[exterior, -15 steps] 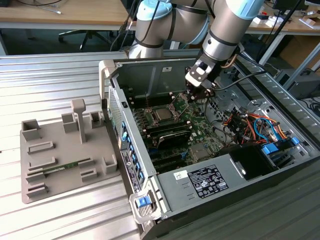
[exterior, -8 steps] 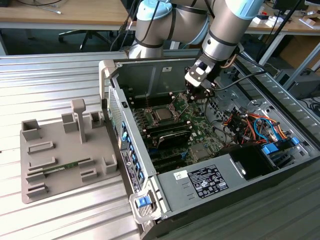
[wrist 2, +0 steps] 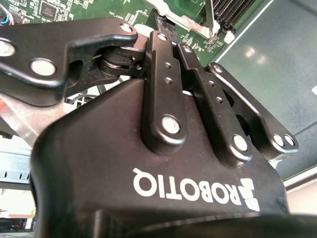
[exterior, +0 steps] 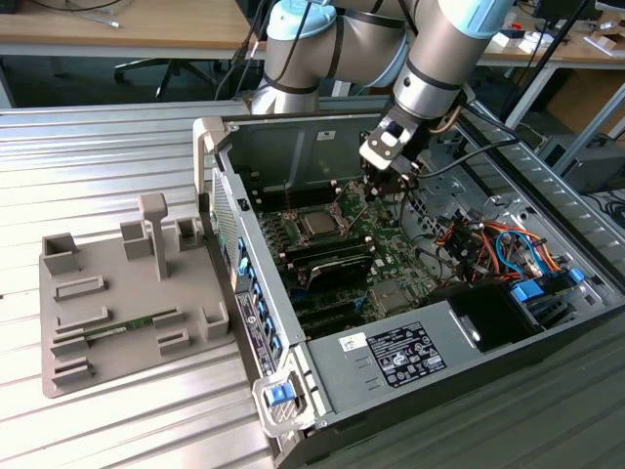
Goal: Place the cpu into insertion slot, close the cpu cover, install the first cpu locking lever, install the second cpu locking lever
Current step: 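Close the cpu cover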
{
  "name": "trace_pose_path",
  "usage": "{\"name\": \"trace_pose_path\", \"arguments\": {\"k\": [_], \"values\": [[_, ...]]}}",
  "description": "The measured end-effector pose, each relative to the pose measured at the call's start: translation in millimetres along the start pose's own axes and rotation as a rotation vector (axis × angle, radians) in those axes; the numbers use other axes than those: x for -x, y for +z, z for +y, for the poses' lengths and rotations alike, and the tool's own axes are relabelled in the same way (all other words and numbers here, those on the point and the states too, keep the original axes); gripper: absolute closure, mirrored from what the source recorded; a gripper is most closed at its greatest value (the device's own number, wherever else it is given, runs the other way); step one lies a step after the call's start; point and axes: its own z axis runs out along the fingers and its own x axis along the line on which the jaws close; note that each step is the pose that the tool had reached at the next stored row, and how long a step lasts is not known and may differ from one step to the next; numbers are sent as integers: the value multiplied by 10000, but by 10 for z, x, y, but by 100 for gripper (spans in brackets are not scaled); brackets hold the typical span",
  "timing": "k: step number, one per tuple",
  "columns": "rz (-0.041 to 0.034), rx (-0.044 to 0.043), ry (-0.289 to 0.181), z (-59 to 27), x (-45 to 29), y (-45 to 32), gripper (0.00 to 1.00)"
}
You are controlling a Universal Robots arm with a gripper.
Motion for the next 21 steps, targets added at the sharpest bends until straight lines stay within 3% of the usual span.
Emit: {"name": "trace_pose_path", "arguments": {"k": [21], "values": [[1,0,-1,-48,-5,8,90]]}}
